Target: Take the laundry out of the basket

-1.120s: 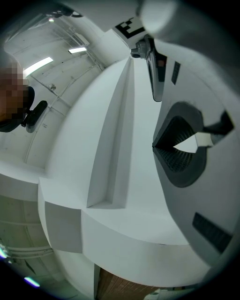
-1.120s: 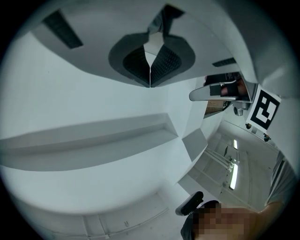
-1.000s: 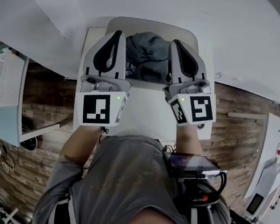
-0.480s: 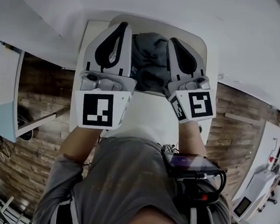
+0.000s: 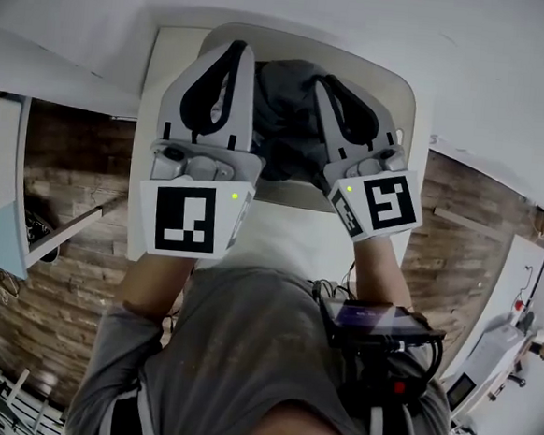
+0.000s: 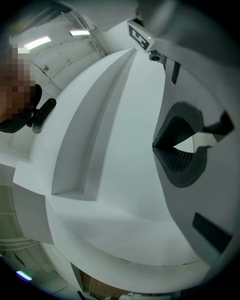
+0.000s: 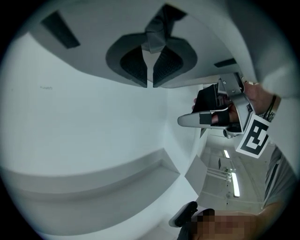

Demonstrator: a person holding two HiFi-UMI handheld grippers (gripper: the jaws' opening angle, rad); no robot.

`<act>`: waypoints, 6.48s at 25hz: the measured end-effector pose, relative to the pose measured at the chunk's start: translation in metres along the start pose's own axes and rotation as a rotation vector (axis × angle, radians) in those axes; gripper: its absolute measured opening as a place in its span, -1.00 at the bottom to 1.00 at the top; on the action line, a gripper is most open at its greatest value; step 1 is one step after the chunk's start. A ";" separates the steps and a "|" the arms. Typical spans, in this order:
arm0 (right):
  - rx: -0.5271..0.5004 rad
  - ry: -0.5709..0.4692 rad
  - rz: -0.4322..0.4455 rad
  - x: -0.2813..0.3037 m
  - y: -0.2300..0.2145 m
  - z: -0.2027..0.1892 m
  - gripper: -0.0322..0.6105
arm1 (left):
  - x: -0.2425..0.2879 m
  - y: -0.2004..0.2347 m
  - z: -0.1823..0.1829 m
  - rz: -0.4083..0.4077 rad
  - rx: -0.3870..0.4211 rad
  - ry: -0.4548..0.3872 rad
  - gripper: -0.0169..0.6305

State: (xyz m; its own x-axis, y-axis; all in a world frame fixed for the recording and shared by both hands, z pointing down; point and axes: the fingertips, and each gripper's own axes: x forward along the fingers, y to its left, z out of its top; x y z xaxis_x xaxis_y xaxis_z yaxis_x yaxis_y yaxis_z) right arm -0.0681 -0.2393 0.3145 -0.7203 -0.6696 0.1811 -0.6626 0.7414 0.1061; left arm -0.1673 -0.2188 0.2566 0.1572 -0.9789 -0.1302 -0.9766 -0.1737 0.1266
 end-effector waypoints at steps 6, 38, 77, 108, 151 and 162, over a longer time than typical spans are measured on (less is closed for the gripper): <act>-0.022 0.059 0.064 0.020 0.003 -0.014 -0.65 | 0.012 0.014 -0.018 0.010 -0.030 0.026 -0.92; -0.321 0.638 0.295 0.054 0.053 -0.156 -0.32 | 0.017 0.020 -0.038 -0.093 -0.185 0.042 -0.92; 0.003 -0.135 0.013 -0.056 -0.016 0.126 -0.69 | -0.071 -0.086 0.084 -0.162 0.058 -0.123 -0.92; -0.134 -0.452 -0.276 -0.274 -0.049 0.257 -0.69 | -0.113 -0.178 0.097 -0.308 0.071 -0.198 -0.92; 0.123 -0.043 -0.236 -0.312 -0.030 -0.118 -0.64 | -0.170 -0.262 0.030 -0.229 0.159 0.018 -0.92; 0.054 0.012 -0.258 -0.300 -0.045 -0.113 -0.15 | -0.171 -0.252 0.033 -0.201 0.123 -0.021 -0.92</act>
State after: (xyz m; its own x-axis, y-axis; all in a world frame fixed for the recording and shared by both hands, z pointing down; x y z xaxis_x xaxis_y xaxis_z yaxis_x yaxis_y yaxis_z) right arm 0.2009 -0.0668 0.3663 -0.5237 -0.8355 0.1666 -0.8343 0.5425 0.0981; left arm 0.0470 -0.0040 0.2144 0.3485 -0.9233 -0.1615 -0.9367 -0.3493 -0.0242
